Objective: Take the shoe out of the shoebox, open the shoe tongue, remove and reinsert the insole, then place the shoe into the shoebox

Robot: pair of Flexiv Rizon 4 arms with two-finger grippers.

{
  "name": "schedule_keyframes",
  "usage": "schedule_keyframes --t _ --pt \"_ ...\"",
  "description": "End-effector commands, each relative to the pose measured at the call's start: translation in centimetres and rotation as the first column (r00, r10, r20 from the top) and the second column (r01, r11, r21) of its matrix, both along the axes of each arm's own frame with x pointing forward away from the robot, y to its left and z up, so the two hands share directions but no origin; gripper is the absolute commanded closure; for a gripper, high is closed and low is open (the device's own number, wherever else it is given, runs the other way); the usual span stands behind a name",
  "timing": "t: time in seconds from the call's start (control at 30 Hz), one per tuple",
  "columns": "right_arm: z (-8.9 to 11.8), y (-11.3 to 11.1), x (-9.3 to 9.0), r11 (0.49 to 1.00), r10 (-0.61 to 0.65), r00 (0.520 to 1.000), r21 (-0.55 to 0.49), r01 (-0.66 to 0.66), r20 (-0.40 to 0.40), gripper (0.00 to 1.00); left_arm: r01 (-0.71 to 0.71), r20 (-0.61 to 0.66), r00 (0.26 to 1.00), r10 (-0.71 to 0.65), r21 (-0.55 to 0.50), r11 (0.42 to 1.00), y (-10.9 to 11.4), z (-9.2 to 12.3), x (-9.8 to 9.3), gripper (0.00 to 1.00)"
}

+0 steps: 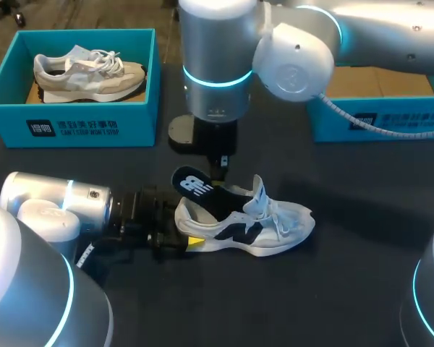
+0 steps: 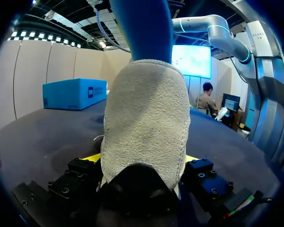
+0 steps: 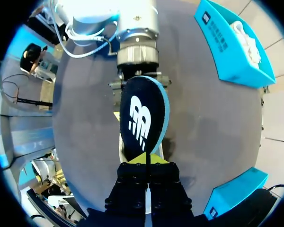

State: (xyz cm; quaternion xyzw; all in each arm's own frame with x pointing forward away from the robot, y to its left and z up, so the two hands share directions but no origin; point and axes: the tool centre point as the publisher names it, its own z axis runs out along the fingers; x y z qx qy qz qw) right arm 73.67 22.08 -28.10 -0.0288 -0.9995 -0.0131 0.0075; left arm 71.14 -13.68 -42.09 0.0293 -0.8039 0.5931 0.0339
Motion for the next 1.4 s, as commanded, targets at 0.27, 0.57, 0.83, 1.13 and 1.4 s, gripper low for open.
schedule_keyframes --t 0.27,0.57,0.83,1.13,1.4 --pt "-1.3 2.2 0.0 0.998 -0.006 0.999 0.057 0.009 -0.051 1.0 0.001 -0.001 1.0 -0.001 0.003 1.0 -0.1 -0.3 0.1 1.0" --pt "-0.7 1.8 -0.4 0.987 -0.074 0.988 0.131 0.092 -0.135 0.0 0.001 -0.001 1.0 -0.001 0.003 1.0 -0.1 -0.3 0.1 1.0" --pt "-0.7 1.0 -0.3 0.939 -0.115 0.964 0.291 0.184 -0.238 0.0 0.001 -0.001 1.0 -0.001 0.003 1.0 -0.1 -0.3 0.1 1.0" --pt "-0.7 1.0 -0.2 0.891 -0.122 0.959 0.398 0.22 -0.256 0.0 0.001 -0.001 1.0 -0.001 0.003 1.0 -0.1 -0.3 0.1 1.0" --pt "-0.2 1.3 -0.1 0.901 -0.076 0.963 0.396 0.177 -0.258 0.0 0.001 -0.001 1.0 -0.001 0.003 1.0 -0.1 -0.3 0.1 1.0"
